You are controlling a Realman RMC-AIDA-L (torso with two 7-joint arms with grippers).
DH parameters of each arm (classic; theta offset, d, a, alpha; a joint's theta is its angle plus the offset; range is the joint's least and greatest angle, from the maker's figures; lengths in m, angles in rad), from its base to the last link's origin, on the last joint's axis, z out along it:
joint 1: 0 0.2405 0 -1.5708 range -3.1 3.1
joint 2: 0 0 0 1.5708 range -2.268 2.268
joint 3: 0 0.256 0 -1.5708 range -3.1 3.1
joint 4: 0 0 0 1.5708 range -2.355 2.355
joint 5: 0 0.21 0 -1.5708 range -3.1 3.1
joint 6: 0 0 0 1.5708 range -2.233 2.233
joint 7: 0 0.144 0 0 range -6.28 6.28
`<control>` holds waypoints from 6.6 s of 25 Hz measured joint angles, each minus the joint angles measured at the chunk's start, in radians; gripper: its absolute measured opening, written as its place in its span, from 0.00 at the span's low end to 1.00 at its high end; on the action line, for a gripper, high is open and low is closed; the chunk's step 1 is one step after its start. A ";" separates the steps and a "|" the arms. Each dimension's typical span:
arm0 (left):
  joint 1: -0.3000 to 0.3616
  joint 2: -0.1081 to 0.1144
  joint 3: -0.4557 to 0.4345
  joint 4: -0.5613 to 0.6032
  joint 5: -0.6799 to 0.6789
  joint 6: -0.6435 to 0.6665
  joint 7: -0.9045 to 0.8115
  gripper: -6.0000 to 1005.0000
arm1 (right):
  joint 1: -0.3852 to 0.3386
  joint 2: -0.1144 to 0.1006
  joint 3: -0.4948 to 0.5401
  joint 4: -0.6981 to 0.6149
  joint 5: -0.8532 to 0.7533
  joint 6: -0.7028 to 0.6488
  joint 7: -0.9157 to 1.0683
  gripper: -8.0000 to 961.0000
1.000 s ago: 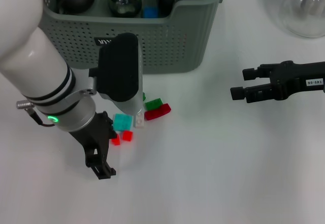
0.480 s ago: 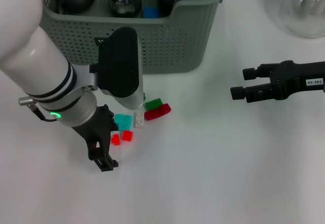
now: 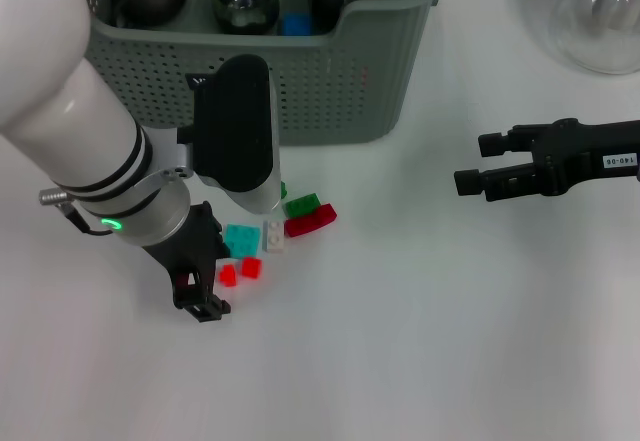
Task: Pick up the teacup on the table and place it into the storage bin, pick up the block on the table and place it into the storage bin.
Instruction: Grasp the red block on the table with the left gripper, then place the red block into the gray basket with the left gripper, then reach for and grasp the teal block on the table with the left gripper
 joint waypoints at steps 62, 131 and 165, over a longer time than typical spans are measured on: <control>-0.014 -0.001 0.020 -0.024 0.002 -0.051 -0.029 0.23 | -0.003 -0.003 -0.001 0.000 0.000 -0.002 0.000 0.98; -0.164 0.059 -0.702 0.197 -0.663 -0.059 -0.270 0.83 | 0.020 -0.006 0.002 -0.005 0.004 0.029 -0.033 0.98; -0.116 0.010 -0.279 -0.002 -0.023 0.126 0.152 0.90 | 0.014 0.002 0.007 0.039 0.001 0.065 -0.006 0.98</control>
